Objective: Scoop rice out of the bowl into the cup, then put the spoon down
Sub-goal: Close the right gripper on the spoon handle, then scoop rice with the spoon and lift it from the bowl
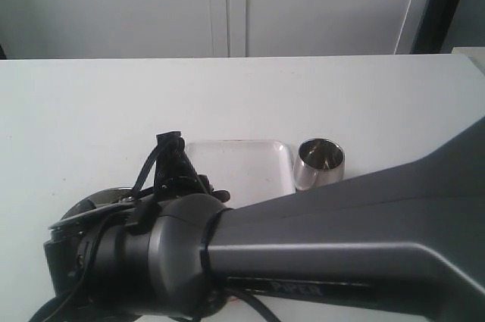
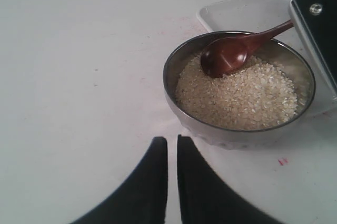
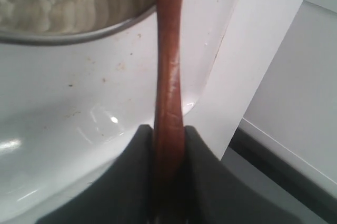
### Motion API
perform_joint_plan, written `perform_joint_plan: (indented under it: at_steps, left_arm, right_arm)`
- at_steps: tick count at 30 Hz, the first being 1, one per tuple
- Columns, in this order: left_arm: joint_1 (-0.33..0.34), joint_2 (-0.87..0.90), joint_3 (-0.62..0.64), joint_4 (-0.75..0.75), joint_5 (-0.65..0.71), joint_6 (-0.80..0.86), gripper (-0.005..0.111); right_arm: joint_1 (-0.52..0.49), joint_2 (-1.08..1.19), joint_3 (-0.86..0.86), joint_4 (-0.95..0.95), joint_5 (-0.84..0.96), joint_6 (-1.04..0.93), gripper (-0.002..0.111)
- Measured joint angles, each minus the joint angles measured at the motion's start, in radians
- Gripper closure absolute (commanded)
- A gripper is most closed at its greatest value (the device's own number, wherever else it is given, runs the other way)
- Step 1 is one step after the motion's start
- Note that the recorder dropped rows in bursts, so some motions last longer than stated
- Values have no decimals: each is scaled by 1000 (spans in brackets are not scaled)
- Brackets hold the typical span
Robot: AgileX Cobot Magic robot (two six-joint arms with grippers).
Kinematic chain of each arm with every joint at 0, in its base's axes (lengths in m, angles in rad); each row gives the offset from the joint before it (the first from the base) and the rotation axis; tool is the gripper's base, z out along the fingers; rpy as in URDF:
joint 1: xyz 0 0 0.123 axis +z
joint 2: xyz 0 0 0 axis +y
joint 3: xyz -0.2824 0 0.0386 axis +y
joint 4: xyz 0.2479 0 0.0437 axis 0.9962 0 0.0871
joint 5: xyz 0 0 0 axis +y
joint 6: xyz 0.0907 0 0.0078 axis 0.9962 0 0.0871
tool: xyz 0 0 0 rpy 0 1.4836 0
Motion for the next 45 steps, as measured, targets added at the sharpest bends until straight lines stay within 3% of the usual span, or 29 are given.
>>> perform_joint_plan:
  at_steps: [19, 35, 45]
  left_arm:
    - [0, 0, 0, 0, 0, 0, 92]
    - [0, 0, 0, 0, 0, 0, 92]
    - [0, 0, 0, 0, 0, 0, 92]
  right_arm:
    - [-14, 0, -94, 277, 34, -125, 108]
    - [-187, -14, -191, 832, 74, -305, 108]
    - [-241, -65, -196, 968, 34, -347, 108]
